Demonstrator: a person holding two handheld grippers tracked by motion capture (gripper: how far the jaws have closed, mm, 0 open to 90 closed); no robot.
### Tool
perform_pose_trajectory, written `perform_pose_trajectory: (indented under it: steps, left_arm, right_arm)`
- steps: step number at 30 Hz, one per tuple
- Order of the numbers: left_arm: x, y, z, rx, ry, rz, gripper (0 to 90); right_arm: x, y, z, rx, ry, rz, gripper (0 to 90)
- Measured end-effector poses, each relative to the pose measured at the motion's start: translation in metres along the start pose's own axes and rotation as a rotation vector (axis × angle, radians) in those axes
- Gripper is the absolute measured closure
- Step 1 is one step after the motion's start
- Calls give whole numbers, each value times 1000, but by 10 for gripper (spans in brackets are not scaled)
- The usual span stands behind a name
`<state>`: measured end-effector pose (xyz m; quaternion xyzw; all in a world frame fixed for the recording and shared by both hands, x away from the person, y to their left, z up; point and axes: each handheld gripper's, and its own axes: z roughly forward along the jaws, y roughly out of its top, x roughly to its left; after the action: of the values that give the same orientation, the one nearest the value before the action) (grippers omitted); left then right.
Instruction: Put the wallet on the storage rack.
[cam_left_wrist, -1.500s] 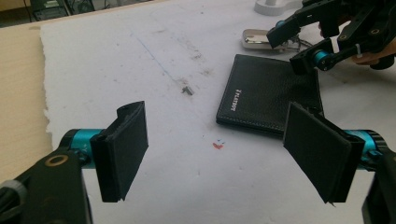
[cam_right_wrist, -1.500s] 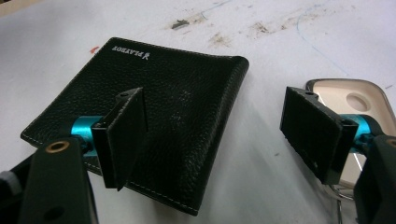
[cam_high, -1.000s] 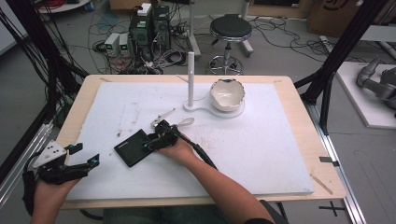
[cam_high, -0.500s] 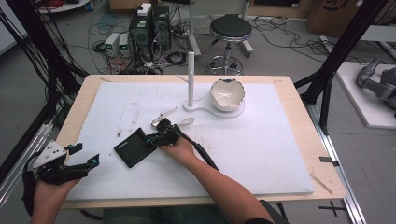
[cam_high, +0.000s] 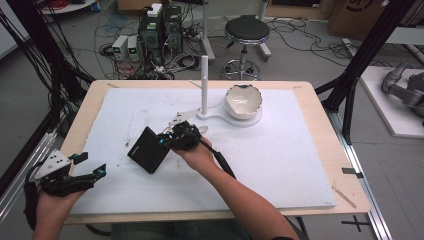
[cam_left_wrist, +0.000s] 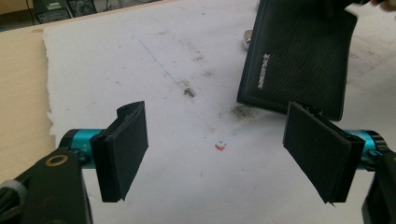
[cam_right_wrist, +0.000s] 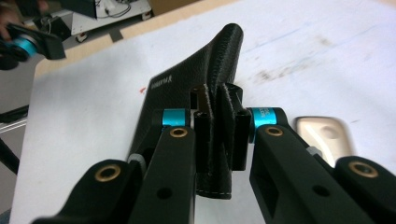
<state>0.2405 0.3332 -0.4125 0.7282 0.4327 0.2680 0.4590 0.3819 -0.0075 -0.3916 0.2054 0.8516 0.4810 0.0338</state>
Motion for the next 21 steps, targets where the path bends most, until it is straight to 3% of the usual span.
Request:
perform_pose_trajectory:
  steps: [5, 10, 17, 20, 21]
  left_arm:
    - [0, 1, 4, 1, -4, -2, 222]
    - [0, 5, 11, -3, -13, -5, 222]
    - [-5, 16, 32, -8, -56, 12, 222]
    - [-7, 20, 39, -7, -68, 18, 221]
    - [-8, 23, 45, -5, -81, 24, 222]
  right_arm:
    - [-5, 8, -27, -43, -49, -35, 850]
    - [-11, 10, -50, -66, -80, -28, 850]
    - [-27, 10, -98, -79, -166, -25, 850]
    - [-31, 10, -110, -81, -189, -21, 850]
    - [-35, 9, -121, -82, -214, -16, 850]
